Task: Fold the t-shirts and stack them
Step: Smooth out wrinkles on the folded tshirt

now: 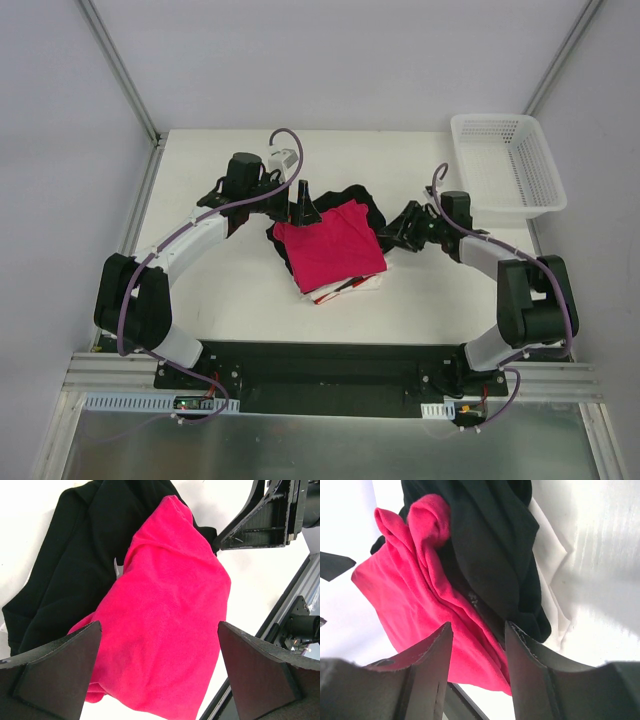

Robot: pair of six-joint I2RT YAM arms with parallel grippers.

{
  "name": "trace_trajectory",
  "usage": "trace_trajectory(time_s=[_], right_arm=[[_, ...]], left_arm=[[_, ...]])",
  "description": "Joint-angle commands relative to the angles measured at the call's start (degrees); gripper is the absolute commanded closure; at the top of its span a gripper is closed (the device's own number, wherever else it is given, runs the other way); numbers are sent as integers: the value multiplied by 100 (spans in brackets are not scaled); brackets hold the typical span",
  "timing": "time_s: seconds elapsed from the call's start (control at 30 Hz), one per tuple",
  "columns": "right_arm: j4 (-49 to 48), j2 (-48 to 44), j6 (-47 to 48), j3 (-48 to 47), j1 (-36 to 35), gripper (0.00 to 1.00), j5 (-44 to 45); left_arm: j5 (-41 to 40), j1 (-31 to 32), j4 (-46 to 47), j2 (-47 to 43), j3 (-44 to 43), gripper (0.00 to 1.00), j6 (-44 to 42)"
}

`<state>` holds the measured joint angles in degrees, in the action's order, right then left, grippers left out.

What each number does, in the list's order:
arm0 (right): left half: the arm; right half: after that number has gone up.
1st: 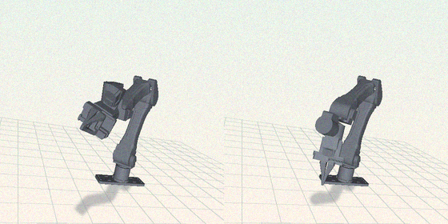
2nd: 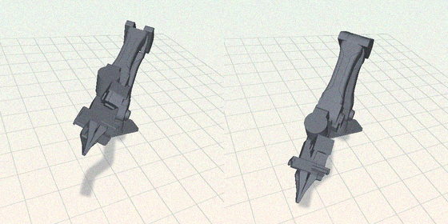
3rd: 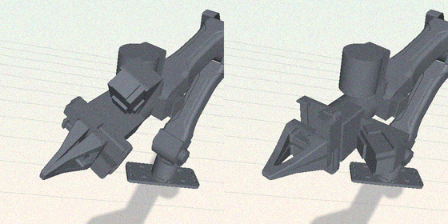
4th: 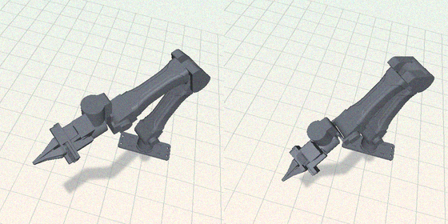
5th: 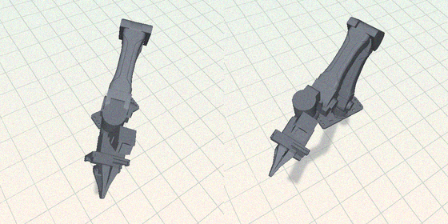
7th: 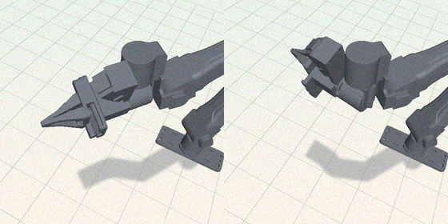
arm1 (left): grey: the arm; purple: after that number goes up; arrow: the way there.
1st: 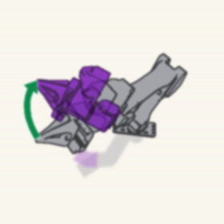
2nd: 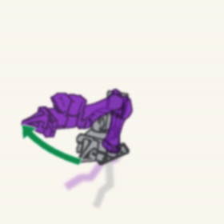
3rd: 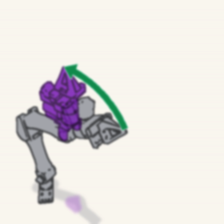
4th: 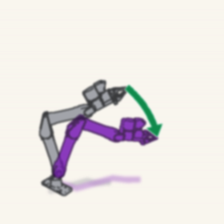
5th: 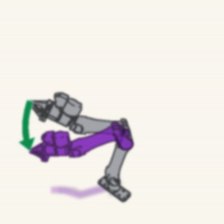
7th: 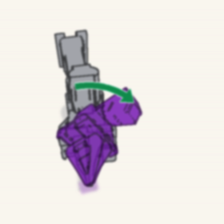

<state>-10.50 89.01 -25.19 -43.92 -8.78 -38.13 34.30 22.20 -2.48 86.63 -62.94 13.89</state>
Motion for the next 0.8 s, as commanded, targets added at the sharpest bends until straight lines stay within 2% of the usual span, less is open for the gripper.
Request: trace_trajectory(time_s=[0.0,0.2,0.5,0.77], right_arm=[[-83,-218,164,120,-19,52,-28],[21,-366,102,165,-19,52,-20],[593,-1289,181,340,-28,52,25],[480,-1282,225,657,-36,52,86]], left_arm=[[120,66,55,-23,-52,1,-44],[103,66,55,12,-78,1,-44],[235,66,55,126,-114,1,0],[252,66,55,126,-140,1,8]])
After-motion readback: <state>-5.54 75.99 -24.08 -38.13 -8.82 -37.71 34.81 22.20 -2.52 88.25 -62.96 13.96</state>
